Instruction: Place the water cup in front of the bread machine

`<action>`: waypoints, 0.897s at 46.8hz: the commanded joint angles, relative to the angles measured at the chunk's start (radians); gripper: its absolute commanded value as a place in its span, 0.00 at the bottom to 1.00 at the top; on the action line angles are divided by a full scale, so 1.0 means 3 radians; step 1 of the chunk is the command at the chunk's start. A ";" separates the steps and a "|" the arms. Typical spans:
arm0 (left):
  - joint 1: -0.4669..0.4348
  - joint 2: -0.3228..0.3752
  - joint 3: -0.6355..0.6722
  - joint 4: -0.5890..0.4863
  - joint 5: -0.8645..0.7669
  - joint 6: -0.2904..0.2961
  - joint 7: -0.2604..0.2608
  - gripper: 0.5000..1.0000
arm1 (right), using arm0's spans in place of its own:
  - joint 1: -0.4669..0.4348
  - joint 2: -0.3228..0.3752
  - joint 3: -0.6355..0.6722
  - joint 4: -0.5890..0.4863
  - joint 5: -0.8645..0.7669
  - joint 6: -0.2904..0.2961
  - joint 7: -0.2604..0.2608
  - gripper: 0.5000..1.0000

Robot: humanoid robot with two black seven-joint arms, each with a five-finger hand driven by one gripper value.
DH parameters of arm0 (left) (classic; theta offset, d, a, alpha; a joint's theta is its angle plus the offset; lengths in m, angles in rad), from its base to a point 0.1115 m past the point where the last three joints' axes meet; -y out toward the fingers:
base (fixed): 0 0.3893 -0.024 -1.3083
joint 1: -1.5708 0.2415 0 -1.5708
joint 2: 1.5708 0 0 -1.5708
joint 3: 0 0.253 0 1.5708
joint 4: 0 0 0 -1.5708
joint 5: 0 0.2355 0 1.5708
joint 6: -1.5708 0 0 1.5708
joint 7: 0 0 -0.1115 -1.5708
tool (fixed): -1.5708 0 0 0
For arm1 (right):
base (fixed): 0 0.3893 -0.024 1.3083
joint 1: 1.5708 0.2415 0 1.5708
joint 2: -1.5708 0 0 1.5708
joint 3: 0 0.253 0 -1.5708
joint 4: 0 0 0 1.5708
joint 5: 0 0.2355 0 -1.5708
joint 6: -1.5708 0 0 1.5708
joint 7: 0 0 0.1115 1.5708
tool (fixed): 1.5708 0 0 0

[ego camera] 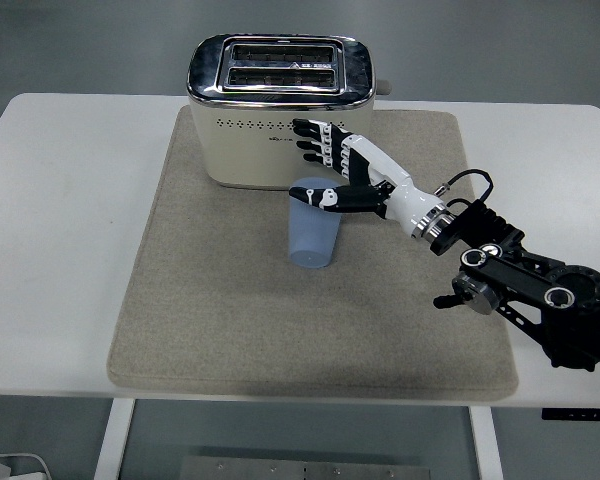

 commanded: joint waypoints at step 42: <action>0.0002 0.0000 0.0000 -0.0001 0.0000 0.0000 -0.0002 1.00 | 0.0068 -0.0712 0.0014 0.0010 0.0147 0.0226 0.0040 0.82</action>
